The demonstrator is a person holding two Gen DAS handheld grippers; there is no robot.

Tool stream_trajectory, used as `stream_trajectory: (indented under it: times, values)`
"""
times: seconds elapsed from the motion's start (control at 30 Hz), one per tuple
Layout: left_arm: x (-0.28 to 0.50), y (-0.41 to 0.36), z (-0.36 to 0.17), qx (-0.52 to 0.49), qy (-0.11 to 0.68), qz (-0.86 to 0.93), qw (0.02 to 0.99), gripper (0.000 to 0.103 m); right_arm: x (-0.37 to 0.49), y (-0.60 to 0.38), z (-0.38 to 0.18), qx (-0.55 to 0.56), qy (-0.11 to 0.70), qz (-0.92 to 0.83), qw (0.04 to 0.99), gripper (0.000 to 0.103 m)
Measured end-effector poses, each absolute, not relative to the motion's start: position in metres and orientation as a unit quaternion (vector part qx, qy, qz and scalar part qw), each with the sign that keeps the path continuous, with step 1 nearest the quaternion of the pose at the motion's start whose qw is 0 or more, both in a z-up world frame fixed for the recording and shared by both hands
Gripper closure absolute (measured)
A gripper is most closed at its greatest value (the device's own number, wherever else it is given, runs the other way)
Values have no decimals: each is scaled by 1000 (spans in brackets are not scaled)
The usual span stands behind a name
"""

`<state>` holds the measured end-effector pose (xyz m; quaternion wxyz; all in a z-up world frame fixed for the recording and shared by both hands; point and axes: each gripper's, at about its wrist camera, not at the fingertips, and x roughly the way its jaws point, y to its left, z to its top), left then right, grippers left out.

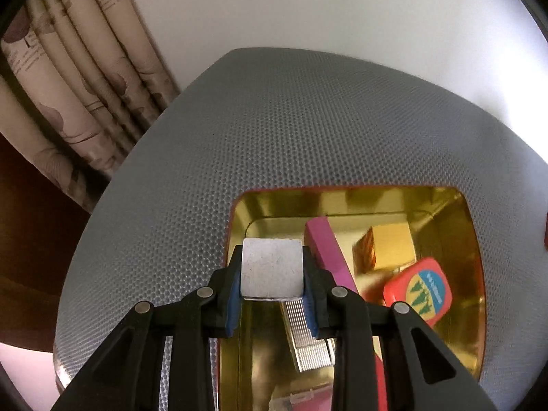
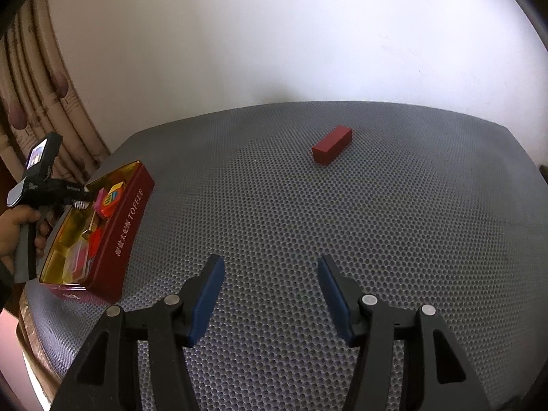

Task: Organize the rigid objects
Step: 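Lower the white cube with the left gripper into the tray, then open the left gripper and withdraw from the tray, then reach the right gripper to the red block and close on it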

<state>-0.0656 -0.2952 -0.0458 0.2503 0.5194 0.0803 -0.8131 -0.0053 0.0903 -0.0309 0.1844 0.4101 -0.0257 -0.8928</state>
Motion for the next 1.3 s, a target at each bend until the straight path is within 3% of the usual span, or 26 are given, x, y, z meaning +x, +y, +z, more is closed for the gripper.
stream_trajectory:
  times: [0.47, 0.57, 0.63, 0.7, 1.0, 1.3]
  values:
    - [-31, -277, -50, 526, 93, -816, 219, 72, -8, 92, -33, 411, -24, -893, 180, 45]
    - [-23, -273, -42, 512, 118, -829, 190, 47, -8, 92, -33, 413, -19, -893, 177, 45]
    - [-13, -263, -29, 484, 117, -848, 180, 14, -7, 92, -32, 413, -11, -893, 177, 45]
    - [-4, -253, -14, 453, 101, -864, 193, 1, -8, 91, -31, 412, -1, -894, 175, 45]
    - [50, -201, 26, 338, 110, -921, 162, 0, -53, 91, -27, 401, 27, -908, 121, 45]
    - [63, -170, -1, 357, 122, -920, 110, 1, -153, 78, -39, 425, -32, -903, 52, 45]
